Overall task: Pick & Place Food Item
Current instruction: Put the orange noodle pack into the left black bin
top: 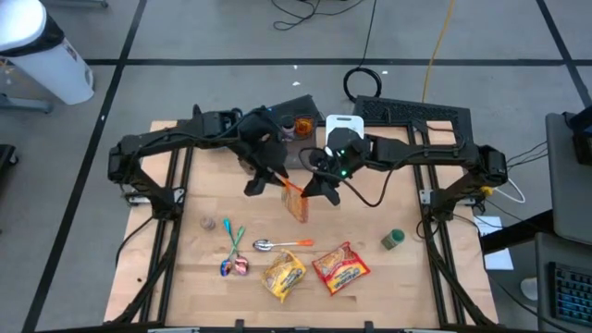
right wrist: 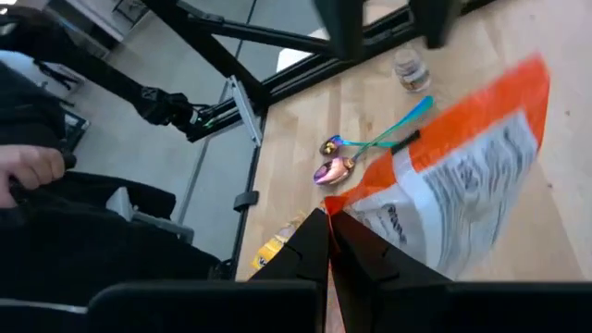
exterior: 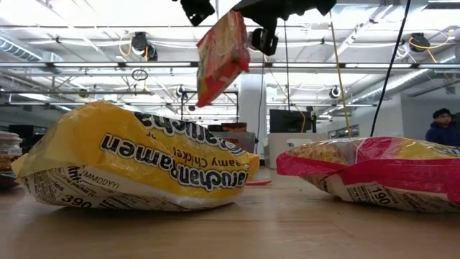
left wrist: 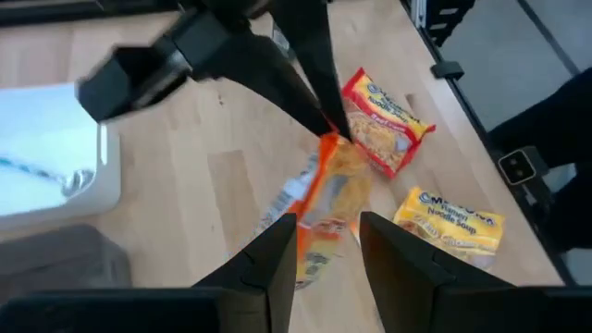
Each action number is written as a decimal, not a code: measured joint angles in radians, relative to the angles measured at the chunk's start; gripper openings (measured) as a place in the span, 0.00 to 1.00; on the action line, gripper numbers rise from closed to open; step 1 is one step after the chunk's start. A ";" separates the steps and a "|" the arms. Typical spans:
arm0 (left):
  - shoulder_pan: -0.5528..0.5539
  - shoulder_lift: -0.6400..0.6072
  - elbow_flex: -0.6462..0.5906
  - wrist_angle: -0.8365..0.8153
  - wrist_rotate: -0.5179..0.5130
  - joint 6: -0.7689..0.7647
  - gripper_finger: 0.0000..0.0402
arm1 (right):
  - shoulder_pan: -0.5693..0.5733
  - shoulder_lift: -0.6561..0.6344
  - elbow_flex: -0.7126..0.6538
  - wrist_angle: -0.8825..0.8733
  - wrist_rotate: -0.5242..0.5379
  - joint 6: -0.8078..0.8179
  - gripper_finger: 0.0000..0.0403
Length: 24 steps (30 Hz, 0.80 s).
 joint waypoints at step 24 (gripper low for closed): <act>-0.003 0.001 0.003 0.008 0.043 0.014 0.32 | 0.018 0.000 -0.001 0.144 0.051 -0.022 0.00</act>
